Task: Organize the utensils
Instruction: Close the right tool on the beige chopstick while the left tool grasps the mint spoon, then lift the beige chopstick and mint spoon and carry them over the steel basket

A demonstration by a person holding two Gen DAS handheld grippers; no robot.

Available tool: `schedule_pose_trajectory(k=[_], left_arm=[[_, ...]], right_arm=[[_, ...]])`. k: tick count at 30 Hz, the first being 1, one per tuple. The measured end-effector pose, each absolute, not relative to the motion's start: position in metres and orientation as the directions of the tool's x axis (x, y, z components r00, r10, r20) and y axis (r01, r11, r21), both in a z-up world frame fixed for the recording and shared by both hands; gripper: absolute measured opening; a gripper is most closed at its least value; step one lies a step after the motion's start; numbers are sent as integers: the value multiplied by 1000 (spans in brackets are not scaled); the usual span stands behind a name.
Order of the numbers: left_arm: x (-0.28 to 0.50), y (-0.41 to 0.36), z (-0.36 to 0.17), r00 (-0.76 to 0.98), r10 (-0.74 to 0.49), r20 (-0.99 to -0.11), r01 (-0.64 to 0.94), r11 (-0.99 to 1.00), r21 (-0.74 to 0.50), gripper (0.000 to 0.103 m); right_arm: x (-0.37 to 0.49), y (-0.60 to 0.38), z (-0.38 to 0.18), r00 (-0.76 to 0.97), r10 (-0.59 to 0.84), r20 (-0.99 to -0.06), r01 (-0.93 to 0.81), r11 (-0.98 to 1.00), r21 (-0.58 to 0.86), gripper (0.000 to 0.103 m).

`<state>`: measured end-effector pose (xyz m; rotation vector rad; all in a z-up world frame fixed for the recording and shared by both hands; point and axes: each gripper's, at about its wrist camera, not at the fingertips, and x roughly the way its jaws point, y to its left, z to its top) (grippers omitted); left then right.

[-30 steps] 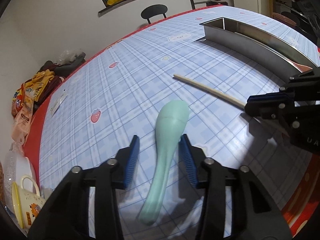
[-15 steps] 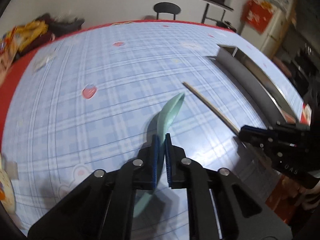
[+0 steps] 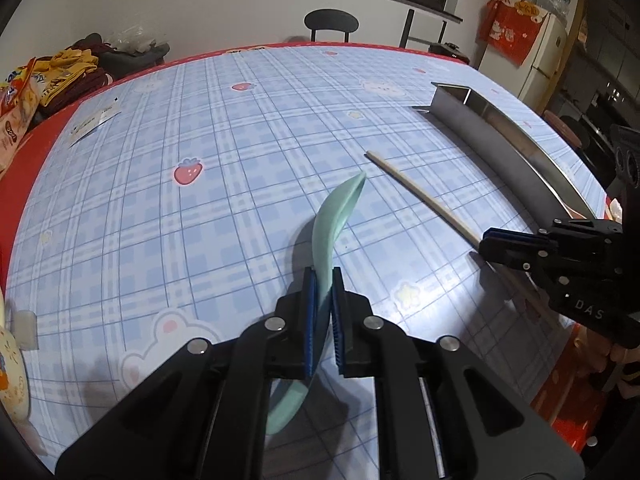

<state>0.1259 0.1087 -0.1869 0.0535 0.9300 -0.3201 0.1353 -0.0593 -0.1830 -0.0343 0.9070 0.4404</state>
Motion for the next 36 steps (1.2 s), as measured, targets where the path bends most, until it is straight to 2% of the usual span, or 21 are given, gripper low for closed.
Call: schedule_pose_trajectory(k=[8,15,26,36], left_arm=[[128,117,-190,557,-298,-775,280,946,-162,12],[126,114,-190,566,-280,-776,281,950,-138,12],[122,106,-189,592,-214,-777,271,961,-58,12],[114,125,-177,652,-257,-713,239,962,-129,11]], right_arm=[[135,-49,-182,547,312,-777,-399,913,85,9],[136,-42,-183,556,285,-781,-410,911,41,9],[133,-58,-182,537,380,-753,-408,898,162,6],[127,-64,-174,566,415,-712,-420,889,184,6]])
